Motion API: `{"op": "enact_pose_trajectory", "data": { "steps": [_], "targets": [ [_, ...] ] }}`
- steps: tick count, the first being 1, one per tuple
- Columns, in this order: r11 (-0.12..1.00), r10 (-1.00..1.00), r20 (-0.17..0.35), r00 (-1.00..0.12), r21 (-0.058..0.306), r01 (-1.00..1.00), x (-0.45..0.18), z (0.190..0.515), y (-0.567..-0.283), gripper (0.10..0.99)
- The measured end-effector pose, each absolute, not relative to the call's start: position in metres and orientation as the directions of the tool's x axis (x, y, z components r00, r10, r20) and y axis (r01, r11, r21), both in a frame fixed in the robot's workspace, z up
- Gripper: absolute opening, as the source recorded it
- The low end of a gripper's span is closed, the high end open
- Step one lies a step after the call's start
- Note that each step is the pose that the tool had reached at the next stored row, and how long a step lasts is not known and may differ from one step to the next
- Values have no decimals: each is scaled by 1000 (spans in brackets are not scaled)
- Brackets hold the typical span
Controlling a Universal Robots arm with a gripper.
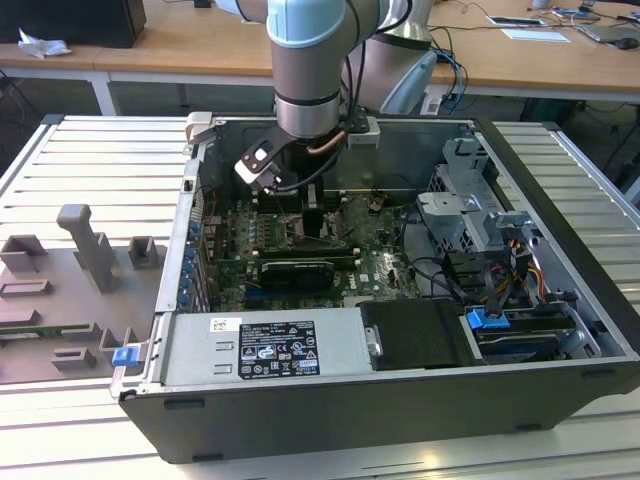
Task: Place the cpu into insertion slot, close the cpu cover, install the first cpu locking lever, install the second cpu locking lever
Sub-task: 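Place the cpu into insertion slot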
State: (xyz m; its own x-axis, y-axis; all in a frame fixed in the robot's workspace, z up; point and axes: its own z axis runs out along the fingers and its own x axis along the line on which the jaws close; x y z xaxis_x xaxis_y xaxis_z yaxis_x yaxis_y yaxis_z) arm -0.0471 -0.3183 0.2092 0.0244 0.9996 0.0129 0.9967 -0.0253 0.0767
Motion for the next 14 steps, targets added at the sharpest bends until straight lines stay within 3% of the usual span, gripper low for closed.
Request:
{"op": "enact_pose_trajectory", "data": {
  "steps": [3, 4, 7, 14],
  "targets": [
    [-25, 1000, 10, 24, 77, 997, -47, 211, -318, 400],
    [-25, 1000, 8, 24, 77, 997, -47, 212, -318, 275],
    [-25, 1000, 3, 24, 77, 997, -47, 214, -318, 106],
    [-25, 1000, 3, 24, 77, 997, -47, 215, -318, 106]
  ]
}}
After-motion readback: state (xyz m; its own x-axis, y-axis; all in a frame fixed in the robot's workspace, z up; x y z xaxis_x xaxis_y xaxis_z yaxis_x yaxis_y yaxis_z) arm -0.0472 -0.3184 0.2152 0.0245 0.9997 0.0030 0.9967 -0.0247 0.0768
